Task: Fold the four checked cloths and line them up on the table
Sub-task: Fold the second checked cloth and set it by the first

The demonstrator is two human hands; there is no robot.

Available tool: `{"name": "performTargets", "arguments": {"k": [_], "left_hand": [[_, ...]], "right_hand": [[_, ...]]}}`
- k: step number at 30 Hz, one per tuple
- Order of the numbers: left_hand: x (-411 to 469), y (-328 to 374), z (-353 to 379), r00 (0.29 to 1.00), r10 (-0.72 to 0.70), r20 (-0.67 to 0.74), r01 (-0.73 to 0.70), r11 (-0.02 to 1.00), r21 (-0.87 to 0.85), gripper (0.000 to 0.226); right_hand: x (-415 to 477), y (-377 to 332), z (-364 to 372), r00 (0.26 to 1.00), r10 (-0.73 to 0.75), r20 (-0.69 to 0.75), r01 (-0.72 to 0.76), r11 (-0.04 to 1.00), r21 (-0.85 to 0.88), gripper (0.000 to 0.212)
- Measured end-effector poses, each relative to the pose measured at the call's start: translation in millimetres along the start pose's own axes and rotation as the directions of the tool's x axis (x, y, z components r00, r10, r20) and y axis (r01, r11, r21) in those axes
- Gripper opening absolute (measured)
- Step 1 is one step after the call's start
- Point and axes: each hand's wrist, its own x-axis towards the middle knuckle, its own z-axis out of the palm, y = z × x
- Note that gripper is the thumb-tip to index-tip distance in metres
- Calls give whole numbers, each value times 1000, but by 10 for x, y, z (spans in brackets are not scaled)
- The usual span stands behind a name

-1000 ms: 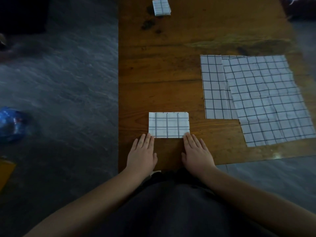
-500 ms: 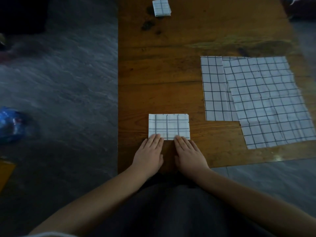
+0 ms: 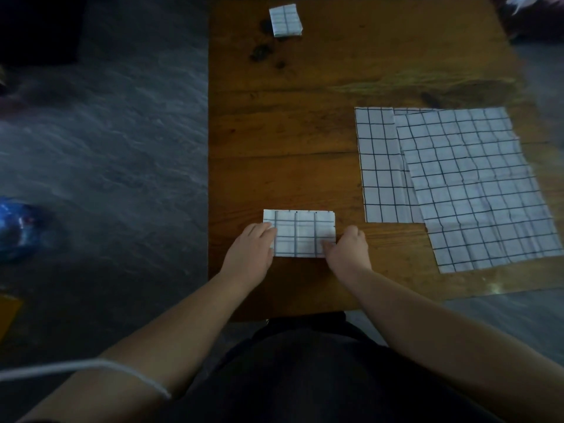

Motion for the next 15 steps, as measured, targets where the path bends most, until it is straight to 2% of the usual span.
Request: {"name": "performTargets", "arguments": {"k": [2, 4, 8, 15], "left_hand": [[164, -48, -57, 999, -20, 39, 19, 1000, 25, 60], [260, -111, -65, 996, -21, 92, 13, 996, 84, 65], [276, -171, -31, 991, -15, 132, -3, 991, 135, 69], [241, -227, 10, 978, -30, 206, 8, 994, 111, 79]], "right_hand": [[72, -113, 46, 996, 88, -6, -89, 994, -60, 60], [104, -174, 108, 990, 137, -18, -138, 984, -113, 59], [151, -219, 198, 976, 217, -13, -218, 975, -34, 50], [204, -193, 204, 967, 255, 27, -251, 963, -99, 45]]}}
